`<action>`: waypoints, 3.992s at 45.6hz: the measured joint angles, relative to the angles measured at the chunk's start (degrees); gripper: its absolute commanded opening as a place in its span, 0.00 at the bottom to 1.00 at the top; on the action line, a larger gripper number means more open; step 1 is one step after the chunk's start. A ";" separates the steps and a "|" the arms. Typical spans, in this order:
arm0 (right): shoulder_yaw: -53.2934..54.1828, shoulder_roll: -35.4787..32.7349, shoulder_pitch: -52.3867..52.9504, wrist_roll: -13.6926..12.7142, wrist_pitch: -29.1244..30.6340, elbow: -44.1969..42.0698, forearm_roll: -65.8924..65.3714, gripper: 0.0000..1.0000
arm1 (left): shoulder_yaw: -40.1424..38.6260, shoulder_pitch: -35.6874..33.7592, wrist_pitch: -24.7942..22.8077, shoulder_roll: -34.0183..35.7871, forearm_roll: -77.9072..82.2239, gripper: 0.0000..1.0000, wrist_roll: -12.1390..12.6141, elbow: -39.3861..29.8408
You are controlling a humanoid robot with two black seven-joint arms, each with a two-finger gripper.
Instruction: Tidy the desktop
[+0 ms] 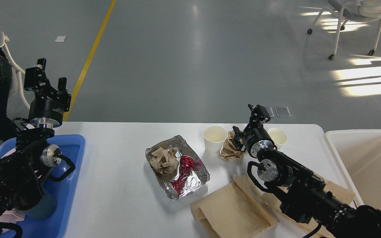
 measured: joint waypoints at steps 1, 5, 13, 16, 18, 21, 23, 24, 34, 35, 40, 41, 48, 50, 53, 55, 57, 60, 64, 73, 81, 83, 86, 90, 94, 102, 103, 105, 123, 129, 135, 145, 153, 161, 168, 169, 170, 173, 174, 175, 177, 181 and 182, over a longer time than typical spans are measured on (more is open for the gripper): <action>-0.01 0.00 0.00 0.00 0.00 0.00 0.00 1.00 | 0.00 0.00 0.02 0.05 -0.05 0.97 0.07 0.00; -0.01 0.00 0.00 0.00 0.00 0.00 0.00 1.00 | -0.21 0.12 0.49 -0.06 -0.60 0.97 0.73 0.15; 0.01 0.00 -0.01 0.00 0.00 0.00 -0.01 1.00 | -0.22 0.86 0.69 -0.35 -0.82 0.97 1.00 0.27; 0.01 0.00 -0.01 0.00 0.00 0.00 -0.01 1.00 | -0.22 0.87 0.70 -0.66 -0.86 0.97 1.05 0.27; 0.01 0.00 -0.01 0.00 0.00 0.00 -0.01 1.00 | -0.22 0.85 0.70 -1.04 -0.87 0.97 1.06 0.27; 0.01 0.00 -0.01 0.00 0.00 0.00 -0.02 1.00 | -0.22 0.67 0.70 -1.55 -0.87 0.97 1.07 0.27; 0.01 0.00 -0.01 0.00 0.00 0.00 -0.01 1.00 | -0.22 0.60 0.70 -1.89 -0.87 0.97 1.07 0.27; 0.01 0.00 -0.01 0.00 0.00 0.00 -0.01 1.00 | -0.22 0.59 0.70 -2.02 -0.87 0.97 1.07 0.27; 0.03 0.00 -0.01 0.00 0.00 0.00 -0.01 1.00 | -0.28 0.47 0.70 -2.28 -0.87 0.97 1.11 0.27; 0.03 0.00 -0.01 0.00 0.00 0.00 -0.01 1.00 | -0.27 0.47 0.69 -2.27 -0.87 0.97 1.15 0.27; 0.03 0.00 -0.01 0.00 0.00 0.00 -0.01 1.00 | -0.13 0.46 0.41 -2.30 -0.87 0.97 2.40 0.27; 0.03 0.00 -0.01 0.00 0.00 0.00 -0.01 1.00 | -0.12 0.44 0.38 -2.33 -0.86 0.97 3.10 0.27; 0.03 0.00 -0.01 0.00 0.00 0.00 -0.01 1.00 | -0.35 -0.26 0.35 -2.21 -0.83 0.97 15.27 0.30; 0.03 0.00 -0.01 0.00 0.00 0.00 -0.01 1.00 | -0.36 -0.95 0.49 -1.98 -0.83 0.97 19.51 0.33; 0.03 0.00 -0.01 0.00 0.00 0.00 -0.01 1.00 | -0.37 -1.70 0.63 -1.84 -0.83 0.97 24.52 0.34; 0.03 0.00 -0.01 0.00 0.00 0.00 -0.01 1.00 | -0.46 -1.91 0.67 -1.78 -0.83 0.97 26.69 0.35; 0.03 0.00 -0.01 0.00 0.00 -0.01 -0.01 1.00 | -0.56 -2.00 0.68 -1.73 -0.85 0.97 27.74 0.35; 0.03 0.00 -0.01 0.00 0.00 -0.01 -0.01 1.00 | -0.71 -2.02 0.45 -1.70 -0.86 0.97 28.40 0.35; 0.03 0.00 -0.01 0.00 0.00 -0.01 -0.01 1.00 | -0.85 -2.01 0.14 -1.61 -0.86 0.97 28.53 0.35; 0.03 0.00 0.02 0.00 0.00 -0.01 0.01 1.00 | -0.95 -1.61 -0.08 -1.60 -0.79 0.97 28.36 0.36; 0.02 0.00 0.02 0.00 0.00 -0.01 0.01 1.00 | -1.18 -0.66 -0.44 -1.97 -0.78 0.97 24.01 0.06; 0.03 0.00 0.02 0.00 0.00 -0.01 0.01 1.00 | -1.20 -0.16 -0.54 -1.97 -0.78 0.97 21.70 0.05; 0.03 0.00 0.02 0.00 0.00 -0.01 0.01 1.00 | -1.20 0.29 -0.64 -2.13 -0.78 0.97 18.45 0.03; 0.03 0.00 0.00 0.00 0.00 -0.01 0.01 1.00 | -1.20 0.89 -0.68 -2.23 -0.79 0.97 14.88 0.01; 0.03 0.00 -0.01 0.00 0.00 -0.01 0.01 1.00 | -1.20 1.12 -0.68 -2.16 -0.83 0.97 13.38 0.11; 0.03 0.00 -0.01 0.00 0.00 -0.01 -0.01 1.00 | -1.05 1.16 -0.66 -2.04 -0.87 0.97 12.96 0.17; 0.03 0.00 -0.01 0.00 0.00 -0.01 -0.01 1.00 | -1.04 1.16 -0.65 -2.04 -0.87 0.97 12.95 0.17; 0.03 0.00 -0.01 0.00 0.00 -0.01 -0.01 1.00 | -1.04 1.16 -0.64 -2.04 -0.87 0.97 12.94 0.18; 0.03 0.00 0.03 0.00 0.00 -0.01 -0.01 1.00 | -1.03 1.17 -0.61 -2.04 -0.87 0.97 12.94 0.18; 0.03 0.00 0.04 0.00 0.00 -0.01 -0.01 1.00 | -1.03 1.17 -0.61 -2.04 -0.87 0.97 12.94 0.18; 0.03 0.00 0.04 0.00 0.00 -0.01 -0.02 1.00 | -1.03 1.17 -0.61 -2.04 -0.87 0.97 12.94 0.18; 0.03 0.00 0.03 0.00 0.00 -0.01 -0.04 1.00 | -1.03 1.17 -0.61 -2.04 -0.87 0.97 12.94 0.18; 0.03 0.00 0.00 0.00 0.00 -0.01 -0.04 1.00 | -1.03 1.17 -0.61 -2.04 -0.87 0.97 12.94 0.18; 0.03 0.03 -0.02 0.00 0.00 -0.01 -0.03 1.00 | -1.03 1.17 -0.61 -2.04 -0.87 0.97 12.94 0.18; -0.02 0.10 -0.02 -0.02 0.08 -0.01 0.00 1.00 | -1.03 1.17 -0.61 -2.05 -0.87 0.97 12.94 0.18; -0.05 0.08 -0.02 -0.07 0.19 0.00 0.00 1.00 | -1.03 1.17 -0.61 -2.05 -0.87 0.97 12.94 0.18; -0.07 0.06 -0.01 -0.11 0.32 0.01 0.00 1.00 | -1.03 1.17 -0.61 -2.05 -0.87 0.97 12.94 0.18; -0.09 0.01 0.01 -0.22 0.74 0.54 0.06 1.00 | -1.03 1.17 -0.61 -2.05 -0.87 0.97 12.94 0.18; -0.14 -0.04 0.04 -0.24 0.97 0.89 0.08 1.00 | -1.03 1.17 -0.61 -2.05 -0.87 0.97 12.94 0.18; -0.17 -0.06 0.04 -0.25 1.02 0.96 0.09 1.00 | -1.03 1.17 -0.61 -2.05 -0.87 0.97 12.94 0.18; -0.14 -0.15 0.05 -0.27 1.15 1.05 0.10 1.00 | -1.03 1.17 -0.61 -2.05 -0.87 0.97 12.94 0.18; 0.24 -0.57 0.47 -0.29 1.31 1.12 0.09 1.00 | -1.03 1.17 -0.61 -2.05 -0.87 0.97 12.94 0.18; 0.29 -0.65 0.61 -0.30 1.32 1.16 0.09 1.00 | -1.03 1.17 -0.61 -2.05 -0.87 0.97 12.94 0.18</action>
